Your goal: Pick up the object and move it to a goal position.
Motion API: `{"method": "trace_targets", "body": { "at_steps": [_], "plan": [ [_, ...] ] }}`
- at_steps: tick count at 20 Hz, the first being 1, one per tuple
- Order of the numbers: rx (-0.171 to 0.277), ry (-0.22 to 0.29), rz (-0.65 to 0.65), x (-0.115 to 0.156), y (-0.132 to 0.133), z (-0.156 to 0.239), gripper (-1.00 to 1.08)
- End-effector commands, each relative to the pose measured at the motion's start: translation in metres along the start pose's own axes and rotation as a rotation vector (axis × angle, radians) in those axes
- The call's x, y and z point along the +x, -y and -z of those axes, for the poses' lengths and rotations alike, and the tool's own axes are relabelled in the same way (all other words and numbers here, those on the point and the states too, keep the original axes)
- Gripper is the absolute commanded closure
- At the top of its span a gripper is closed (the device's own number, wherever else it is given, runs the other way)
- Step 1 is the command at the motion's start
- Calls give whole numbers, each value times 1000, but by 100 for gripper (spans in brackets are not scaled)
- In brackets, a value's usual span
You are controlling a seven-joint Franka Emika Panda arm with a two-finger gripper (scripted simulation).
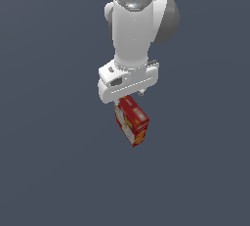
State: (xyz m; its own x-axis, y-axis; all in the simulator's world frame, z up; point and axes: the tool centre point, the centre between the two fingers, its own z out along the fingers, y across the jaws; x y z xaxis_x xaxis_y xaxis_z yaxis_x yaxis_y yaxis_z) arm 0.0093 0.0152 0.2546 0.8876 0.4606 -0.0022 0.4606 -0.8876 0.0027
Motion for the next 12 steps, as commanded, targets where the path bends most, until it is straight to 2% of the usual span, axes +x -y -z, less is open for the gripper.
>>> {"method": "trace_targets", "body": {
  "at_steps": [1, 12],
  "plan": [
    [1, -1, 38, 7, 1, -6, -92],
    [3, -1, 73, 13, 2, -15, -92]
  ]
}}
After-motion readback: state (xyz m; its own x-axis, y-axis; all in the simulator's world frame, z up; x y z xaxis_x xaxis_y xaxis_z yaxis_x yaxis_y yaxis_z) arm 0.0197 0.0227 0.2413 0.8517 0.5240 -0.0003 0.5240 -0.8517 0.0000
